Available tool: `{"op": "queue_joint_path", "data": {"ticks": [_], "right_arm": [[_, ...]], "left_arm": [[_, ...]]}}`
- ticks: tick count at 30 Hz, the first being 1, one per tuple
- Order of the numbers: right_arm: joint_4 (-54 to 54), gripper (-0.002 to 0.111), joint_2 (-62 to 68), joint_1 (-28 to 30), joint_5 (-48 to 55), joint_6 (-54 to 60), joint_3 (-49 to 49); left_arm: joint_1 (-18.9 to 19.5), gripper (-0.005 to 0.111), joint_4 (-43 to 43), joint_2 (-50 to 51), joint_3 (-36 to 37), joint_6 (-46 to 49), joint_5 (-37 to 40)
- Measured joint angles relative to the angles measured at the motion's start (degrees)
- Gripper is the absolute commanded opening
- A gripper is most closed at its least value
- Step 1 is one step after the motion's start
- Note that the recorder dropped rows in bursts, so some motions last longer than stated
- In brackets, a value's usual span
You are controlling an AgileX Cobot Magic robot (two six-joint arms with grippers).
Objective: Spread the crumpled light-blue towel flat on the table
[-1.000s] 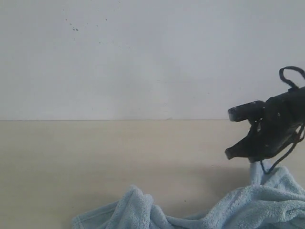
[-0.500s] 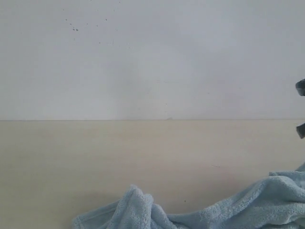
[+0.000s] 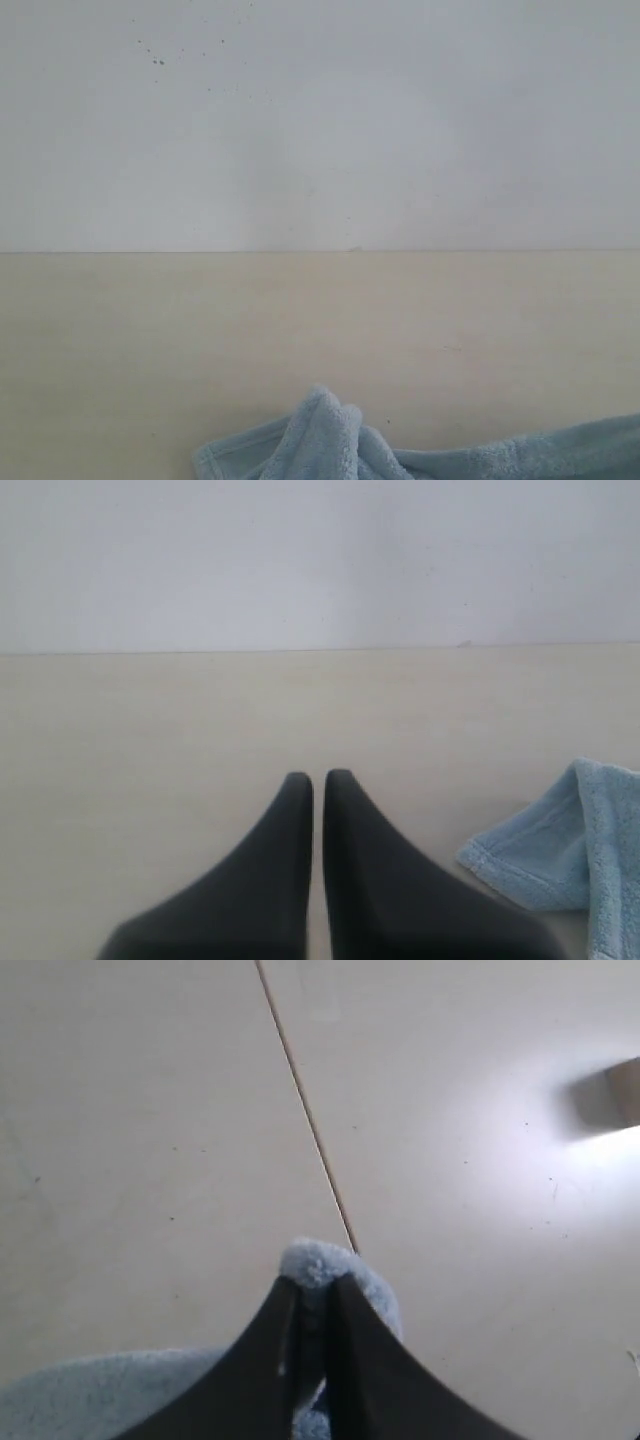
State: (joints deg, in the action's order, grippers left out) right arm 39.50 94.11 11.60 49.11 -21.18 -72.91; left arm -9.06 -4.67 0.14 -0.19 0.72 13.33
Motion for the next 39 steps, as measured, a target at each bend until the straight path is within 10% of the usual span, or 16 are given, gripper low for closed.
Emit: {"op": "queue_joint_path", "data": {"ticks": [9,18,39], "right_arm": [[-20.57,0.069,-0.59,2.96,-4.74,16.05,6.88],[-28.13,0.037,-3.2,2.96,-6.0,18.79,7.24],[-42.53,0.036,-19.85,-1.88,-10.36,33.35,31.49]], "left_arm": [[0.0,0.004,0.0,0.0,0.0,0.0,0.0],[0.0,0.004,0.0,0.0,0.0,0.0,0.0],[0.0,0.004,0.0,0.0,0.0,0.0,0.0]]}}
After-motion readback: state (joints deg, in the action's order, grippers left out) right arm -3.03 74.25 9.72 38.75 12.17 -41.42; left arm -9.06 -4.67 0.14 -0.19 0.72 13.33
